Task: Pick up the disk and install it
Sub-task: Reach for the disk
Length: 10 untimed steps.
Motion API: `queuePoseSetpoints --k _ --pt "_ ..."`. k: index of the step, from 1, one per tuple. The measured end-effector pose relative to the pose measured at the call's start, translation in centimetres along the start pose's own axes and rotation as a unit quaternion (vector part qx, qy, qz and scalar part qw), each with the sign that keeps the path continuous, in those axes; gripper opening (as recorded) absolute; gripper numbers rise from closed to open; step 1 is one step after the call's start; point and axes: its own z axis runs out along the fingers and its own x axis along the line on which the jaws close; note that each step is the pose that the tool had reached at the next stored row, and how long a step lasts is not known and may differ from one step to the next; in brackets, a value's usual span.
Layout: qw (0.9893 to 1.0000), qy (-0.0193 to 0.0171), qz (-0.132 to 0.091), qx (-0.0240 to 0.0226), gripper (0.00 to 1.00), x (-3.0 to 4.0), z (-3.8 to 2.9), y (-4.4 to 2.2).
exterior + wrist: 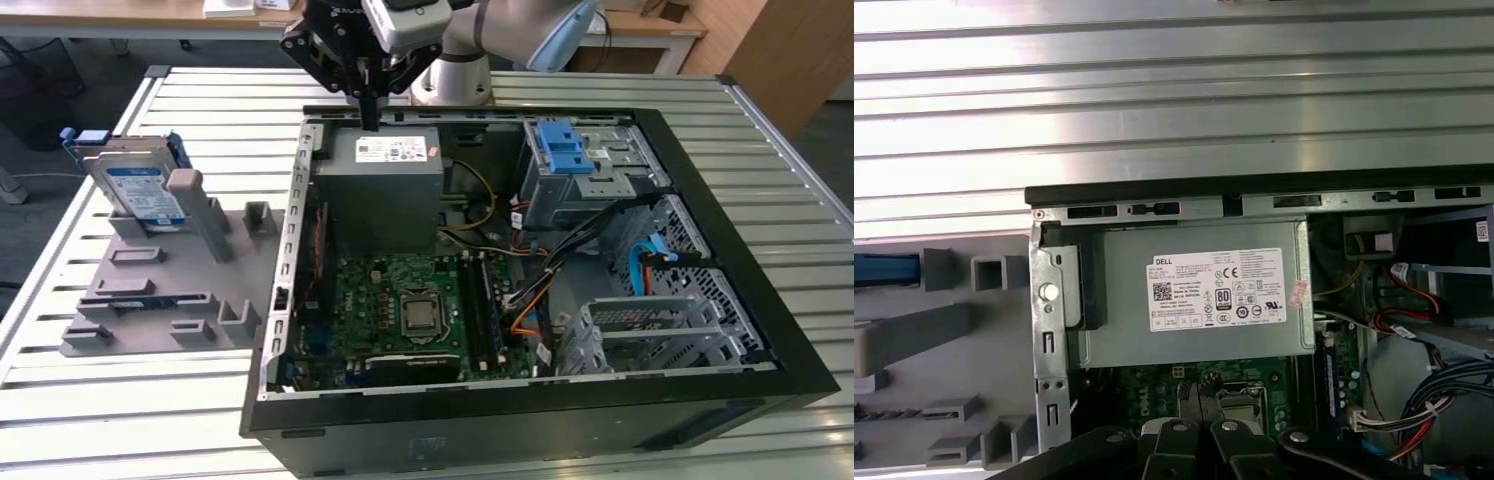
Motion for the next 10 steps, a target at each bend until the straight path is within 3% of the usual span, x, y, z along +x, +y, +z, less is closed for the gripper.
queuePoseSetpoints --k 10 --pt "1.0 0.0 0.0 0.0 0.11 0.2 0.0 -0.02"
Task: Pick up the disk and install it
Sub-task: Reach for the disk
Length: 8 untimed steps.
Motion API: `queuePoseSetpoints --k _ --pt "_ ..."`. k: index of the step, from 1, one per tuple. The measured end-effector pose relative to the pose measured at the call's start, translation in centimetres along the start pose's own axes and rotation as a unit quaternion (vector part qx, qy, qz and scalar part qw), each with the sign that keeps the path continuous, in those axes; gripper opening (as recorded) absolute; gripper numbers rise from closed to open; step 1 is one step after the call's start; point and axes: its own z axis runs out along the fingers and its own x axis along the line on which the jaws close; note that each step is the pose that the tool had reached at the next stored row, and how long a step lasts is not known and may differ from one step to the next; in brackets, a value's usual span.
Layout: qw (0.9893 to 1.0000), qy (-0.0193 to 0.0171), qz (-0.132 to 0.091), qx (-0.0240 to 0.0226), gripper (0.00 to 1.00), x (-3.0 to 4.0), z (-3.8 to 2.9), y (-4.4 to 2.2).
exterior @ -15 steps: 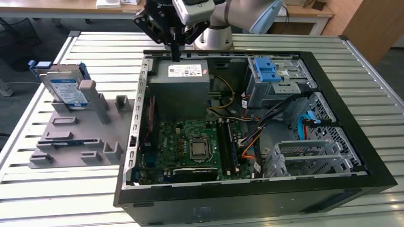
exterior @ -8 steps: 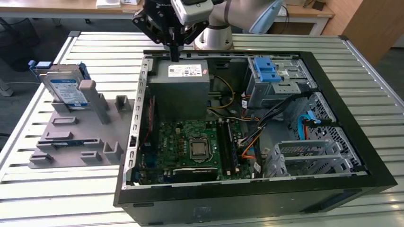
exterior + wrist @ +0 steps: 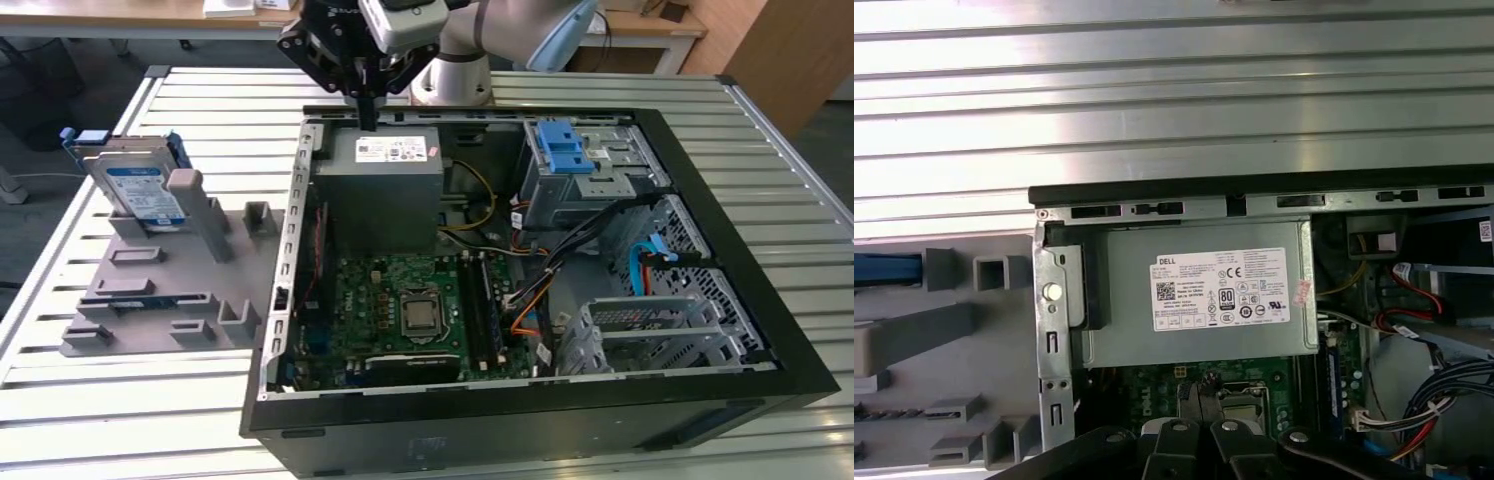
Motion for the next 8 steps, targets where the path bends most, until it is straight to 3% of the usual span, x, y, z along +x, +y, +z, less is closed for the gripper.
queuePoseSetpoints --k 4,5,8 --pt "1.0 0.0 0.0 0.0 0.11 0.07 0.0 -0.01" --pt "1.0 0.0 0.0 0.0 0.11 0.67 0.01 -0.05" --pt "1.0 0.0 0.0 0.0 0.11 0.84 0.03 -0.07"
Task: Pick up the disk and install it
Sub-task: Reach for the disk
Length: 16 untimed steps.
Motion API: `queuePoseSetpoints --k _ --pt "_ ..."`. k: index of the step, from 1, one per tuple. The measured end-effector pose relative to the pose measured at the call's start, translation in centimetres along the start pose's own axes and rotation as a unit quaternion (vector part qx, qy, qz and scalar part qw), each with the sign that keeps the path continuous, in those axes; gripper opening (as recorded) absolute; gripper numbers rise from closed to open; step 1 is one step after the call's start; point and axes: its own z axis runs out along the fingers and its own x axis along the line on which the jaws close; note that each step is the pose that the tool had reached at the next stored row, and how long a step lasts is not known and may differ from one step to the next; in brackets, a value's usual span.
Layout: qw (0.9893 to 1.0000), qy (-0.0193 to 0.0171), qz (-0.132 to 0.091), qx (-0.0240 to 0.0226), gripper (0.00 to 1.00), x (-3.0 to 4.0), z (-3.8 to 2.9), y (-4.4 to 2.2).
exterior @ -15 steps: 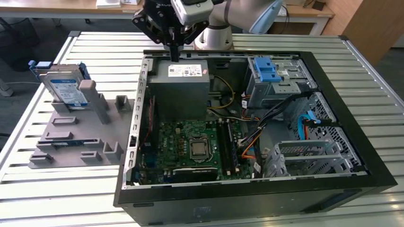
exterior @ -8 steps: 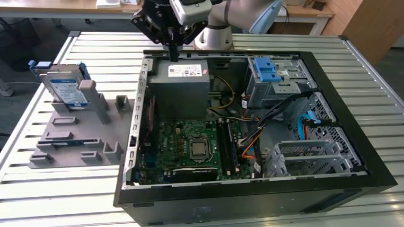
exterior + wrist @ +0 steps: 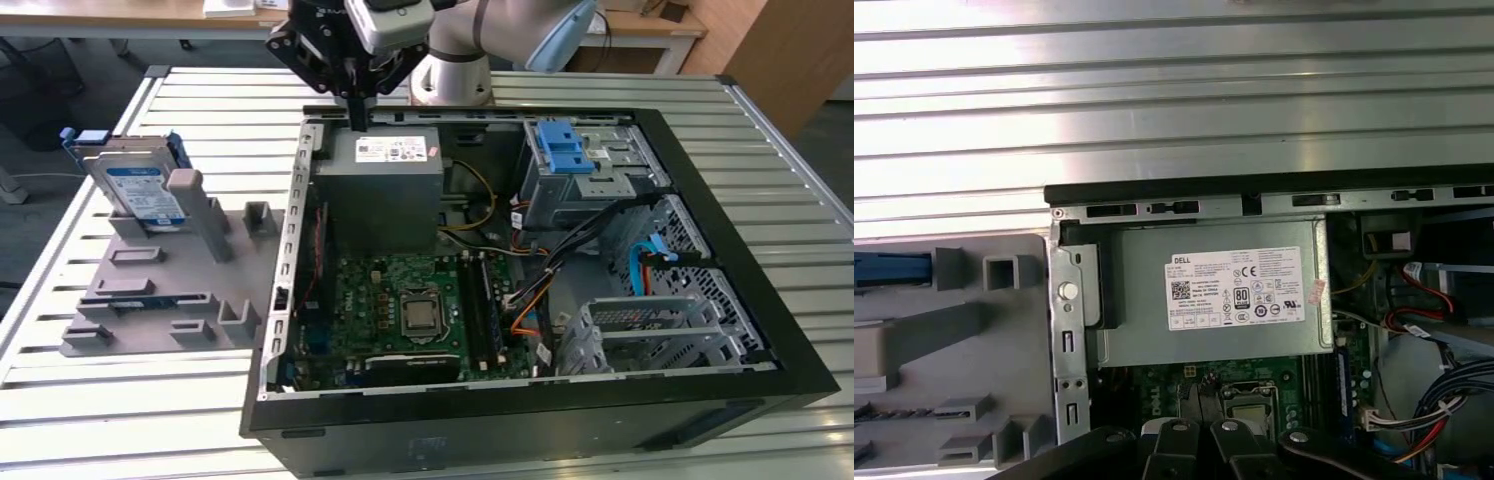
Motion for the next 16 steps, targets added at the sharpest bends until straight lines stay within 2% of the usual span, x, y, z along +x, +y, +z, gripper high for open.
queuePoseSetpoints --k 4,5,6,16 --pt "1.0 0.0 0.0 0.0 0.11 0.09 0.0 -0.01" --pt "1.0 0.0 0.0 0.0 0.11 0.68 -0.01 -0.05" --pt "1.0 0.0 0.0 0.0 0.11 0.9 -0.02 -0.07" --pt "1.0 0.0 0.0 0.0 0.11 1.39 0.0 -0.1"
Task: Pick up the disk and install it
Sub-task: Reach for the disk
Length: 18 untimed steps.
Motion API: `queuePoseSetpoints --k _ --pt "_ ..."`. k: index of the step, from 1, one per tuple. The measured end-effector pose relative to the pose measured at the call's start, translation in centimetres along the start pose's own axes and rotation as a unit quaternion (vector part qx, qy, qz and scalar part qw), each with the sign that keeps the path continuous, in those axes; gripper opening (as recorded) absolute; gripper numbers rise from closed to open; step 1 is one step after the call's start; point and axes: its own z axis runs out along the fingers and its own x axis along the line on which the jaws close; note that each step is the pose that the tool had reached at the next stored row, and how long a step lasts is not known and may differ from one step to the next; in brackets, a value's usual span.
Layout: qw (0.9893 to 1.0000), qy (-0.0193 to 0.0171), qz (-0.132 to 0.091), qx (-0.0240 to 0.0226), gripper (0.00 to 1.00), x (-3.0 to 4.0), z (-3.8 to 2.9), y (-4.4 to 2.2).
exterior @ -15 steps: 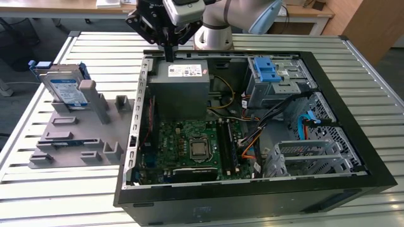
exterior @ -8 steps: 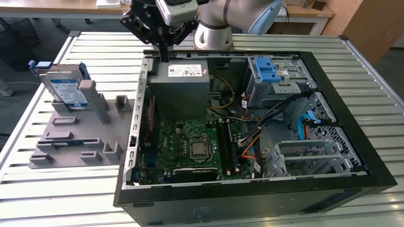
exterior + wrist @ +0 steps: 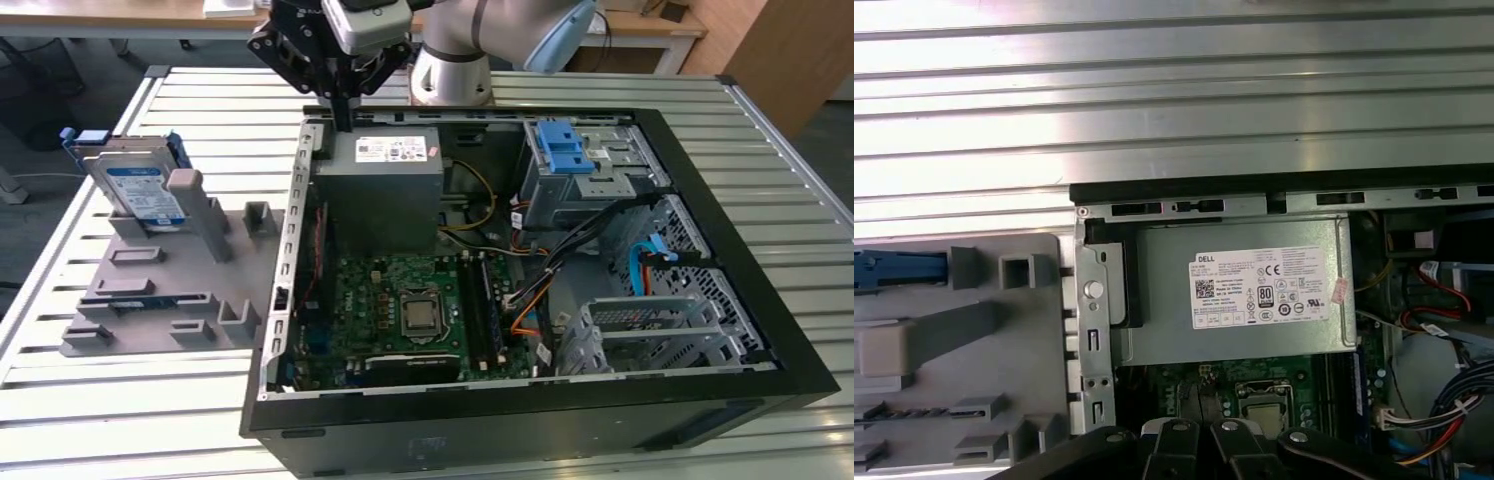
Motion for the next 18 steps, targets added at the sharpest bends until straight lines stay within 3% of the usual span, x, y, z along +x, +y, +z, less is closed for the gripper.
queuePoseSetpoints --k 18 --pt "1.0 0.0 0.0 0.0 0.11 0.68 0.01 -0.04"
